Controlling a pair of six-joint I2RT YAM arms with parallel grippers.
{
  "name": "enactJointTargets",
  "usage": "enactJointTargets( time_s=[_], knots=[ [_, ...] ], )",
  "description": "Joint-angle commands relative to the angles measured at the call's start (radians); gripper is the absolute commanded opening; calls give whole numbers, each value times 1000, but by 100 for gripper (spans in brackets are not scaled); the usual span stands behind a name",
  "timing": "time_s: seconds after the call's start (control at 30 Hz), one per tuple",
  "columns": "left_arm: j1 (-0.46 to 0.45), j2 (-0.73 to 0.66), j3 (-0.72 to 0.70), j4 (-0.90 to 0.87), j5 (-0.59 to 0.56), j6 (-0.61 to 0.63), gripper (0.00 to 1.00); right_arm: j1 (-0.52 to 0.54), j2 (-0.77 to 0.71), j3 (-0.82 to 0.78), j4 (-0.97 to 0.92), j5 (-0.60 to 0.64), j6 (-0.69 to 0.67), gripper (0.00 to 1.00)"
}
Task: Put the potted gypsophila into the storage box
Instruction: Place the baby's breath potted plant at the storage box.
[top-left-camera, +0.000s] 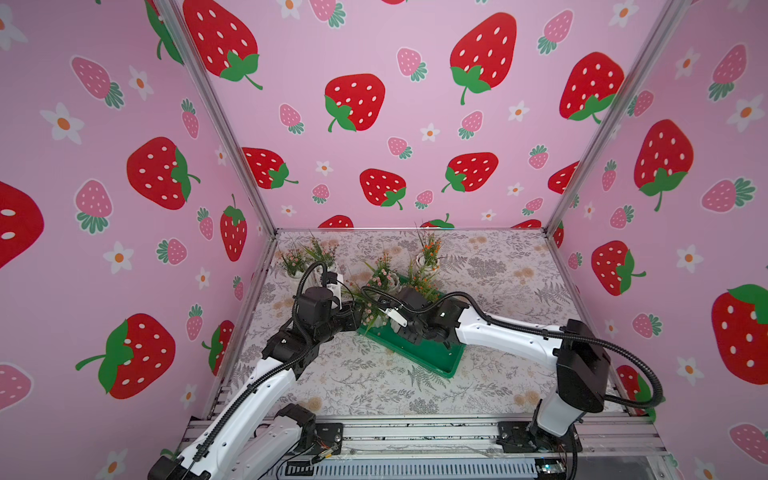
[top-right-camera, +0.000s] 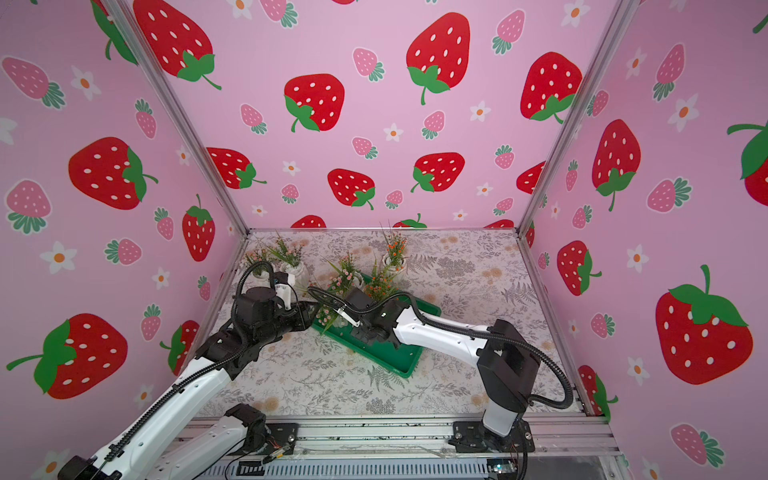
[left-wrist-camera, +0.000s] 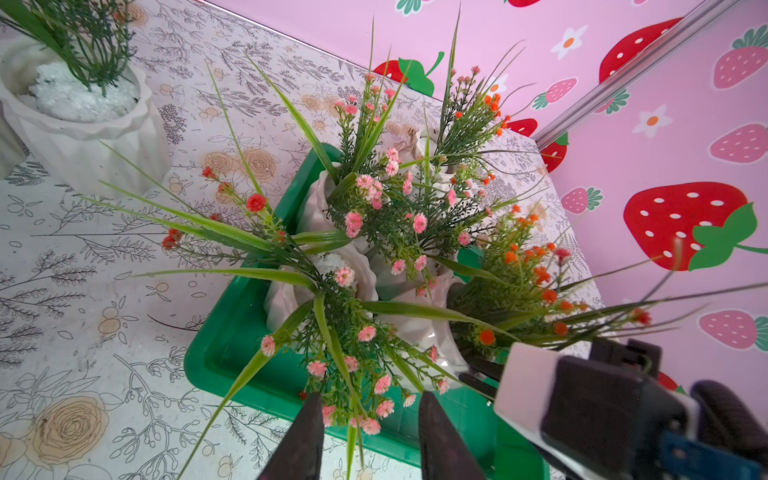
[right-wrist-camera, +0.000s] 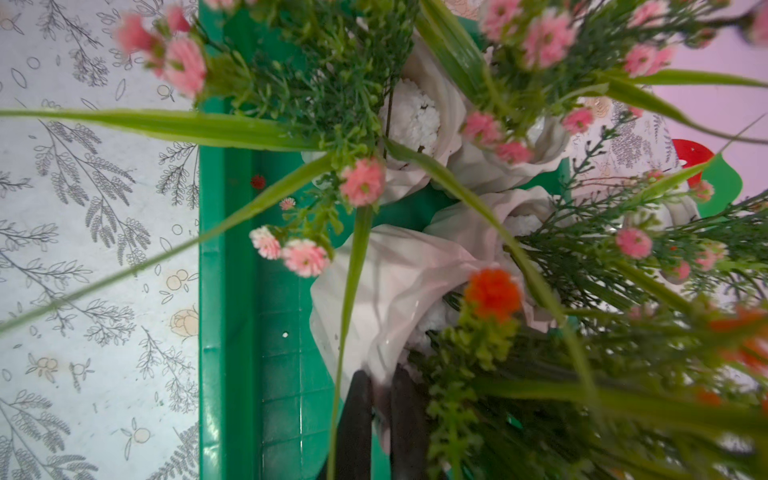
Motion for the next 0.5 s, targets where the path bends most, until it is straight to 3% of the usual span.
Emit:
enactJointTargets(
  time_s=[0.0,0.37,0.47],
  knots=[
    [7,-13,2,-24,-10,6,41,7,21,26,79,-3,20,0],
    [10,-5,4,-24,-10,9,41,7,70,35,118,-39,50,0],
    [16,-3,4,-18,-12,-3,41,7,87,50,111,-63,59,5]
  ],
)
